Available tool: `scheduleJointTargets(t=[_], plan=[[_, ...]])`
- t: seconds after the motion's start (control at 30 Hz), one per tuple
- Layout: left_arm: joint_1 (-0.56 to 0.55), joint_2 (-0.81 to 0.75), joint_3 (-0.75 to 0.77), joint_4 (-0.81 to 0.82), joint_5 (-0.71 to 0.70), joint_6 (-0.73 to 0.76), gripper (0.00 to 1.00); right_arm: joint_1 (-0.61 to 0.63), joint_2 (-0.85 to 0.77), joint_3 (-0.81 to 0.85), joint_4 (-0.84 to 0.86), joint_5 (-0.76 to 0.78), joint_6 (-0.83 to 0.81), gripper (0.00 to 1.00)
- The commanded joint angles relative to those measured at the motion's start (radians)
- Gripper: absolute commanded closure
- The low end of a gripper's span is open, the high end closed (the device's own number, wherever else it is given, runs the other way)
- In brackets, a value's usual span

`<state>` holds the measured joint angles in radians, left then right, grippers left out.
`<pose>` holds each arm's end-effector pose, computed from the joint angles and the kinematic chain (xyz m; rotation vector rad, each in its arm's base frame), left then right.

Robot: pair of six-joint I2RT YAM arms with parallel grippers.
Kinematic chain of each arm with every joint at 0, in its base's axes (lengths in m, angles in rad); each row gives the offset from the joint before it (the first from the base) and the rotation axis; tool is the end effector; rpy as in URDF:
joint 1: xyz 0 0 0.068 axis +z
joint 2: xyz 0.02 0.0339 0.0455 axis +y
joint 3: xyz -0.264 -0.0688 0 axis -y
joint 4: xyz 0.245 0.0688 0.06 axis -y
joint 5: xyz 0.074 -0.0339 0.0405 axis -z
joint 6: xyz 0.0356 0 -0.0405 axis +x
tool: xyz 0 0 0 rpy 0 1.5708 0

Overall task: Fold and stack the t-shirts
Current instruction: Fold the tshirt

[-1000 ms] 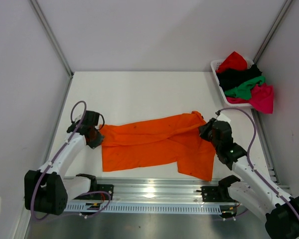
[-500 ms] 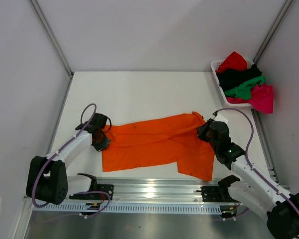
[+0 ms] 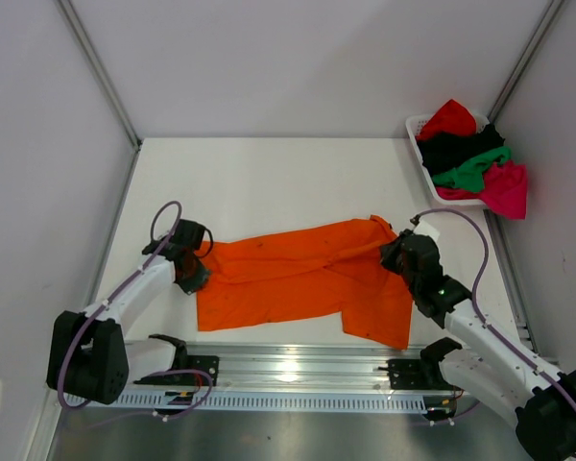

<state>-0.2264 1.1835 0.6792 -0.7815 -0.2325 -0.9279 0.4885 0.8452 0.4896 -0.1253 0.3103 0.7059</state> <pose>0.1912 -0.0356 0.1878 -0.9979 2.5919 0.0544 0.1738 0.0801 0.2320 0.4146 2.0121 0.4326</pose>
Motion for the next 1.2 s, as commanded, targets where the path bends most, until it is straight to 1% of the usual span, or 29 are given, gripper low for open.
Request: scheduleJointTargets(t=[0.0, 0.17, 0.3, 0.97, 1.17], plan=[[-0.008, -0.018, -0.004, -0.015, -0.018, -0.032, 0.99, 0.009, -0.012, 0.027, -0.055, 0.111, 0.058, 1.00], [-0.010, -0.008, -0.001, -0.013, -0.019, -0.029, 0.99, 0.013, -0.038, 0.046, -0.161, 0.240, 0.136, 1.00], [-0.008, 0.004, 0.006, -0.015, -0.021, -0.026, 0.99, 0.015, -0.057, 0.050, -0.192, 0.286, 0.164, 1.00], [-0.008, -0.001, 0.010, -0.042, -0.039, -0.022, 0.99, 0.018, -0.026, 0.058, -0.224, 0.280, 0.188, 1.00], [-0.008, -0.008, 0.005, -0.064, 0.015, 0.001, 0.99, 0.021, -0.024, 0.056, -0.228, 0.273, 0.205, 1.00]])
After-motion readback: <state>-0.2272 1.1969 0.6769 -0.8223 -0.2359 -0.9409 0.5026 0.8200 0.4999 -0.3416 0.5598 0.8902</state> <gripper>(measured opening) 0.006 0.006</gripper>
